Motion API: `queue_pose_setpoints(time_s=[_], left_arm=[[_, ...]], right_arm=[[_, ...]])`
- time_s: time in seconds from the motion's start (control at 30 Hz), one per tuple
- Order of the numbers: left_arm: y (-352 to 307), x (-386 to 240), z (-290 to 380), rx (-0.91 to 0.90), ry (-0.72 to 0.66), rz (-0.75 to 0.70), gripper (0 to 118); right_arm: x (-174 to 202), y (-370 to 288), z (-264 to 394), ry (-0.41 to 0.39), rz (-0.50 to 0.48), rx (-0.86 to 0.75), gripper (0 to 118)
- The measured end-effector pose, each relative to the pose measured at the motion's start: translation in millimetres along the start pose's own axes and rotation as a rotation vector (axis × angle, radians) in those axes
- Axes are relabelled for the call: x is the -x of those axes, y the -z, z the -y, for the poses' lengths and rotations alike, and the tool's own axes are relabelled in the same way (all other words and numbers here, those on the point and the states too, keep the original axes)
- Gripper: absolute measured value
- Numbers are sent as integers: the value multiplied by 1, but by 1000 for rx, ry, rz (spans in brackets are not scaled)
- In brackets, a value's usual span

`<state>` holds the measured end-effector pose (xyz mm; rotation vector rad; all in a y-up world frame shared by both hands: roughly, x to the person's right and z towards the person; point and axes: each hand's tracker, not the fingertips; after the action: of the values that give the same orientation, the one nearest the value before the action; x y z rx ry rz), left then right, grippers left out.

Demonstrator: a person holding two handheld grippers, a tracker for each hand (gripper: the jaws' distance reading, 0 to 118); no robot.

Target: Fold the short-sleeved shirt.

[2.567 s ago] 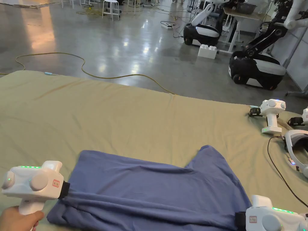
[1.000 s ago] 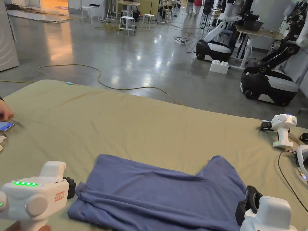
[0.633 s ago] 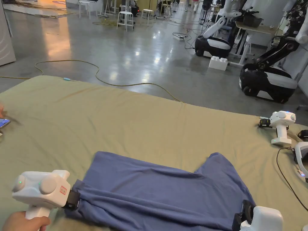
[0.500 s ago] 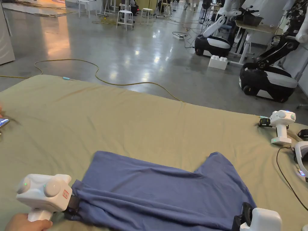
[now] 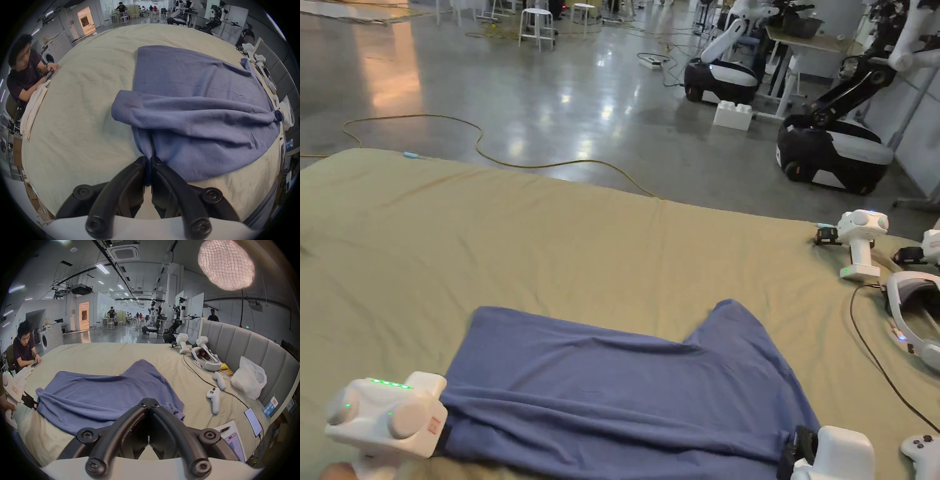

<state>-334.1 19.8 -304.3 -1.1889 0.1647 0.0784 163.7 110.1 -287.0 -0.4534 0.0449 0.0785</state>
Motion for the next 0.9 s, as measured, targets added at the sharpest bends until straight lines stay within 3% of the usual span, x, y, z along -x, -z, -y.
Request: queue_pose_setpoints(time_s=[0.1,0.17,0.23,0.4,0.53,0.67,0.73,0.77,0.8,0.83,0.9], left_arm=[[-14,9,5,-37,-23,17,8],[-22,15,9,-69,-34,19,8],[-27,21,12,-74,-35,34,8],[-34,26,15,-106,-47,53,8],[-37,23,17,-122,-67,61,8],[-38,21,28,-122,-84,66,8],[-33,23,31,-127,-88,68,8],[-31,24,31,-127,-90,67,8],[-31,23,32,-129,-93,68,8],[-31,22,33,-131,-93,66,8],[-36,17,37,-141,-90,61,8]], right_arm=[[-26,13,0,-19,61,78,5],[-46,23,0,2,63,151,41],[-67,37,2,58,30,228,64],[-91,76,11,64,-27,440,64],[-94,119,37,8,-75,578,64],[-90,138,51,54,-93,683,57],[-92,141,55,59,-82,639,30],[-91,140,55,53,-93,630,23],[-89,141,55,45,-139,619,23],[-88,144,59,35,-143,621,11],[-85,144,60,-16,-119,613,8]])
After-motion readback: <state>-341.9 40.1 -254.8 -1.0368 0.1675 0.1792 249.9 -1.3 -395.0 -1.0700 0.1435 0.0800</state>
